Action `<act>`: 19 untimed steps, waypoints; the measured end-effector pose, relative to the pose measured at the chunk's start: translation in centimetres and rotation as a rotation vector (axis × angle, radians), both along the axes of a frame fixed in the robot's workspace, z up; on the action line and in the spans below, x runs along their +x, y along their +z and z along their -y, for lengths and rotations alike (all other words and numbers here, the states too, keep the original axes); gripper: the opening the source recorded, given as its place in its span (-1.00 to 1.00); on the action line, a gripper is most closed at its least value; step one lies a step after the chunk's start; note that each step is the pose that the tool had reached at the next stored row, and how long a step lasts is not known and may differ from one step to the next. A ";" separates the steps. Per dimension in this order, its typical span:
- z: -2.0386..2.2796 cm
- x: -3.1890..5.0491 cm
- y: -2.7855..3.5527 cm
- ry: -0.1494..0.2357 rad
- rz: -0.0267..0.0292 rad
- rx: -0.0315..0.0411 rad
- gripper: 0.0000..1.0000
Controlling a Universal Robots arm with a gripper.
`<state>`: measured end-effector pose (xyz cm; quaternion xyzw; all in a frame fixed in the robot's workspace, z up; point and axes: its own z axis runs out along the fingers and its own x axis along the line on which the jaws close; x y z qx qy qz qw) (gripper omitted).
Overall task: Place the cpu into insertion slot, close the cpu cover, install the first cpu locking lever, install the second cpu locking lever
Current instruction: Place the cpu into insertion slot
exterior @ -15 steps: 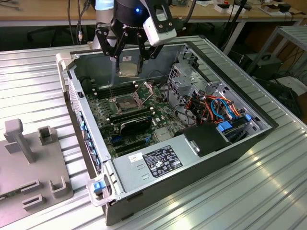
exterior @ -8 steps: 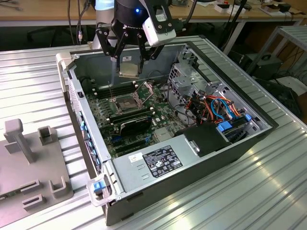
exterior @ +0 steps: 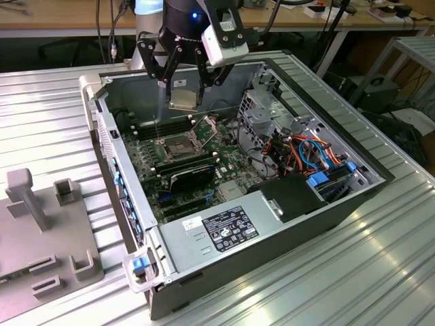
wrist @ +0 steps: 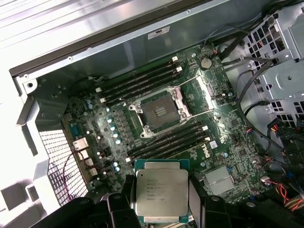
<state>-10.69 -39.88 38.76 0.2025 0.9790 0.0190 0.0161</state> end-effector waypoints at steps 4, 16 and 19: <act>0.00 0.03 -0.01 -0.008 0.0000 -0.0009 0.09; 0.00 0.03 -0.01 -0.014 0.0000 -0.0036 0.09; 0.00 0.03 -0.01 -0.014 0.0000 -0.0037 0.09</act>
